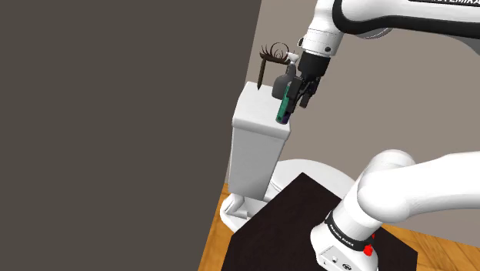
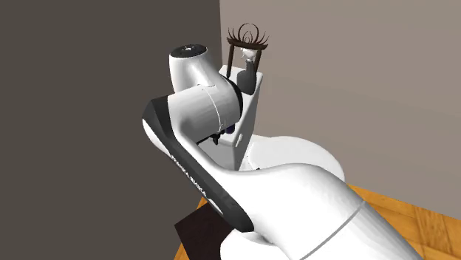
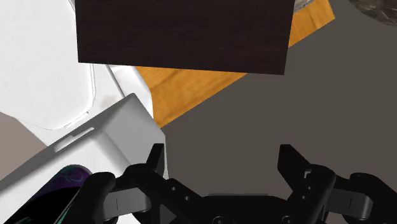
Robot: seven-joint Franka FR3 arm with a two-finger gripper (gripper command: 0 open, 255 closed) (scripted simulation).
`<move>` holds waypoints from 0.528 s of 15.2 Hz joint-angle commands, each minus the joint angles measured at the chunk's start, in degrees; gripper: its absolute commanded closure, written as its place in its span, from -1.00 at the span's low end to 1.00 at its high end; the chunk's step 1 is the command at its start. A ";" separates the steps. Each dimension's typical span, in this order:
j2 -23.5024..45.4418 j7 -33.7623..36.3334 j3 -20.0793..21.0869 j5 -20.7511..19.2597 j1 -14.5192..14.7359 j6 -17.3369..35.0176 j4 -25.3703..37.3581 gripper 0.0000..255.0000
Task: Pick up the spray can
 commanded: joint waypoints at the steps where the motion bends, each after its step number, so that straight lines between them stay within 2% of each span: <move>1: 0.00 0.00 0.00 0.00 0.00 0.00 0.00 -1.00; 8: 4.27 -7.21 -4.83 -7.97 -3.18 7.58 2.74 -1.00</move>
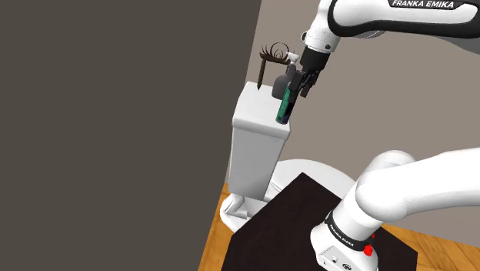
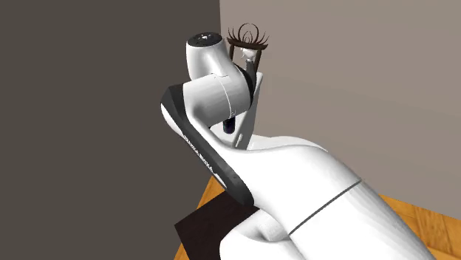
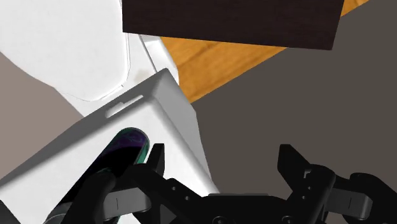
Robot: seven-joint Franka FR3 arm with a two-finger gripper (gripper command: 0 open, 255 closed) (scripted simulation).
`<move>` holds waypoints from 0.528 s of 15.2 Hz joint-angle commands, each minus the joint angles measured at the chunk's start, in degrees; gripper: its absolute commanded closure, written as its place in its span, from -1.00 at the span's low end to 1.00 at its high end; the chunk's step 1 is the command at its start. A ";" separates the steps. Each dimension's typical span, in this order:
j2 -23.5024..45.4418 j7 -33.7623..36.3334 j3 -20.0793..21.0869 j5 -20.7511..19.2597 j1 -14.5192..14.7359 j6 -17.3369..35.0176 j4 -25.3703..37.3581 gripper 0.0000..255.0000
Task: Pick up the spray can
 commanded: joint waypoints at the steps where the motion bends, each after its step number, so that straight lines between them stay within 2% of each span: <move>1: 1.57 -2.20 -1.53 -2.18 -0.88 2.12 1.44 -1.00; 8: 7.41 -8.53 -6.25 -7.64 -3.03 9.97 6.73 -1.00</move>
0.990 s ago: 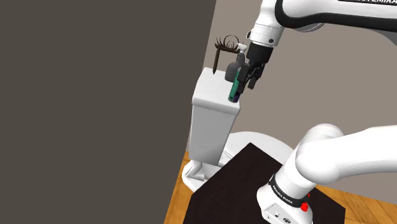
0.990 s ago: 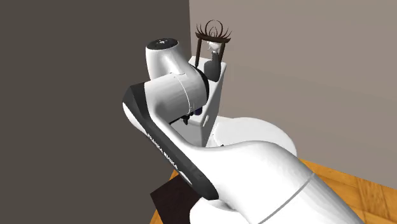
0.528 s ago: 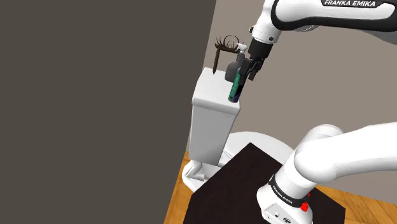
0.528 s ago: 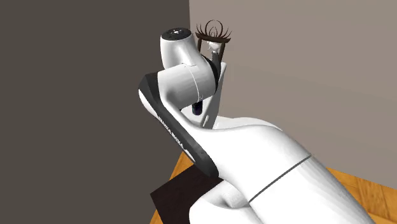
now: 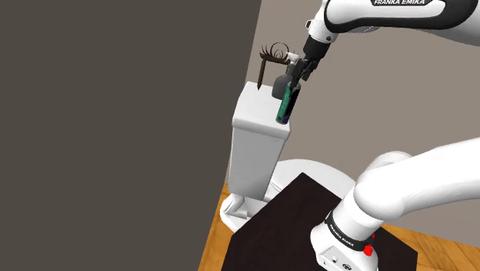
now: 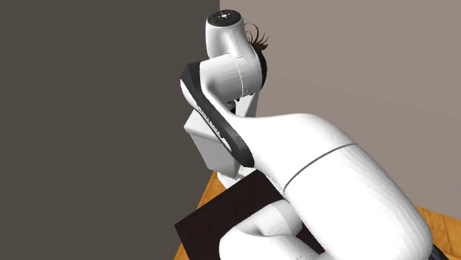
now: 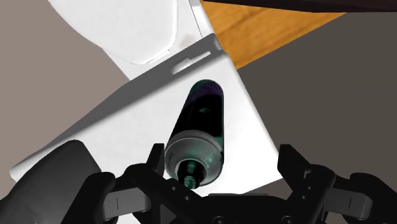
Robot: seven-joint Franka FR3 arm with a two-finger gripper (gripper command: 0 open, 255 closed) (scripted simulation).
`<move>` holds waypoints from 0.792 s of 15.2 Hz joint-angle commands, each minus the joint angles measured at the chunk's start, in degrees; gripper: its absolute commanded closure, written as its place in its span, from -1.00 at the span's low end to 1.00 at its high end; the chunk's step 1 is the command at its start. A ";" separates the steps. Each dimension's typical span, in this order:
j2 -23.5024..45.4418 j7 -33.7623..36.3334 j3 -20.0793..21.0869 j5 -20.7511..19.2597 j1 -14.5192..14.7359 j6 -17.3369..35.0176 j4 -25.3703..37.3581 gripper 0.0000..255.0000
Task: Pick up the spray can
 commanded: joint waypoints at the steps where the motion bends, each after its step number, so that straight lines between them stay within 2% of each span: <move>1: 1.15 -1.95 -1.46 -1.45 -0.63 2.29 1.15 -1.00; 8: 0.91 -1.39 -1.96 -2.09 -0.91 7.56 -4.38 -1.00; 11: 0.92 -1.34 -2.00 -2.15 -0.94 8.01 -4.81 -1.00; 12: 0.98 -1.33 -2.00 -2.14 -0.92 8.02 -4.77 1.00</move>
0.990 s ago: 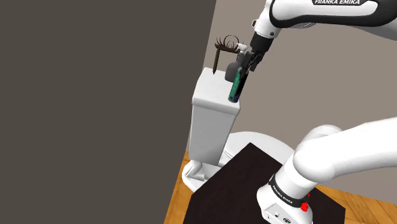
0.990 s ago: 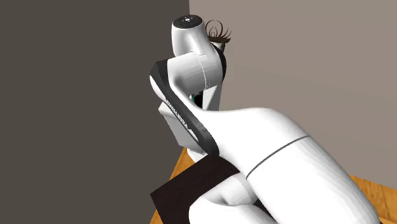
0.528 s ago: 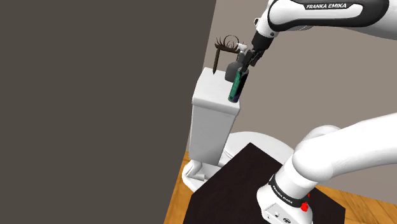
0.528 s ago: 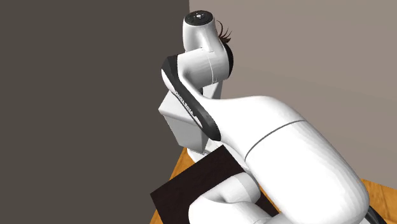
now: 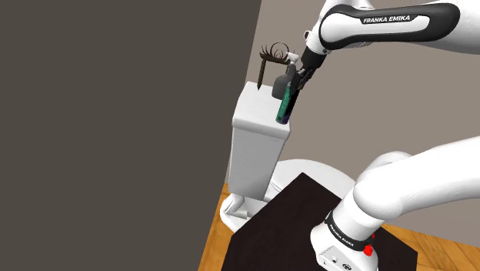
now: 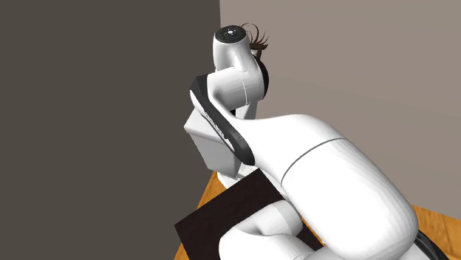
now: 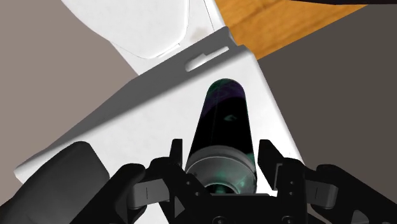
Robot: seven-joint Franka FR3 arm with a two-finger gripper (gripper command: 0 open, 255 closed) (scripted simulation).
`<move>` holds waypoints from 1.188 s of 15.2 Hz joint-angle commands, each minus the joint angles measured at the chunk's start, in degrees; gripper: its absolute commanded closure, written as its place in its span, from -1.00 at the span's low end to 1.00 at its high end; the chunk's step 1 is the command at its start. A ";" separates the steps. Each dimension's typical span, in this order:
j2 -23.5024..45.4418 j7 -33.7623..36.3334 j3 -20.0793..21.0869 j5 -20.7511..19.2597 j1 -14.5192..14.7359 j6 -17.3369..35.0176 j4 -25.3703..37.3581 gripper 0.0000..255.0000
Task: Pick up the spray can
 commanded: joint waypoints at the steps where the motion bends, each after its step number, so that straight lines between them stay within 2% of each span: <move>1: 0.06 0.01 -0.01 0.00 0.01 0.08 -0.04 1.00; 9: -0.03 -0.01 -0.01 -0.01 -0.02 0.06 -0.10 1.00; 18: 0.32 -0.73 0.63 0.81 0.34 -6.71 7.05 1.00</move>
